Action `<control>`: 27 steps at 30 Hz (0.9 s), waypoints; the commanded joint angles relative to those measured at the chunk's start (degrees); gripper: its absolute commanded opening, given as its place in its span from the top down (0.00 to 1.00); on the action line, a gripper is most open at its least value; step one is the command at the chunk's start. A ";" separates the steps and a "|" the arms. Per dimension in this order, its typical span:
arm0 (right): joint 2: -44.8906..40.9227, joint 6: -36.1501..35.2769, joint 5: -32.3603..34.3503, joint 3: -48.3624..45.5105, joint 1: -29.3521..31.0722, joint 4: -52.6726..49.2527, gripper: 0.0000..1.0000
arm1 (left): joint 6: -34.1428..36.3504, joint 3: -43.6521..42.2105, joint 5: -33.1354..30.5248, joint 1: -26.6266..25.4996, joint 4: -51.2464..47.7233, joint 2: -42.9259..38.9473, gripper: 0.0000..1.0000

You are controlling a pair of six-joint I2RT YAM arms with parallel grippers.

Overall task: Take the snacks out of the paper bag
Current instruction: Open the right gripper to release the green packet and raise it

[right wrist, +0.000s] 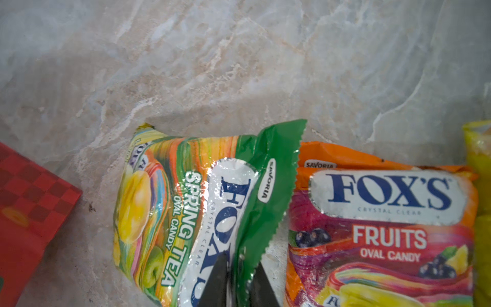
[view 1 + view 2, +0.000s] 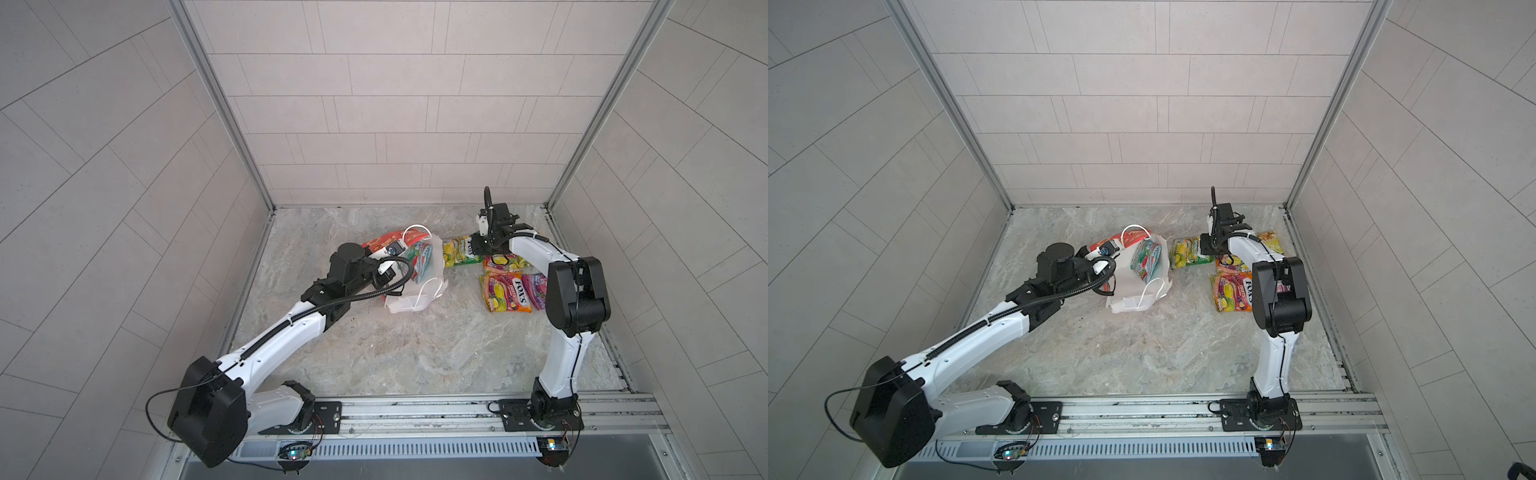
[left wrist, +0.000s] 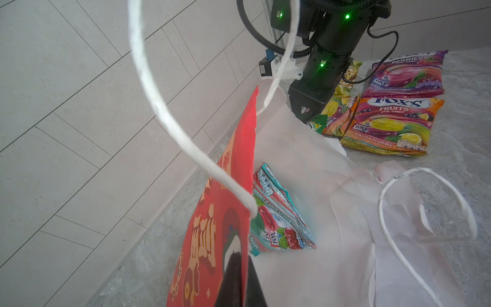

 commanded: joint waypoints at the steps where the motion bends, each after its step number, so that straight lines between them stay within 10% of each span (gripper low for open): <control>1: 0.93 -1.23 -0.22 1.46 0.07 -2.19 0.79 | -0.03 0.51 0.85 0.25 1.25 0.10 1.00; 19: -9.12 0.42 5.58 9.52 0.76 -11.12 0.61 | -0.41 0.90 1.22 0.25 0.53 -0.18 1.00; 27: -36.18 8.81 2.72 -16.46 12.32 14.07 0.67 | -0.54 1.25 1.02 0.24 -0.40 -0.21 1.00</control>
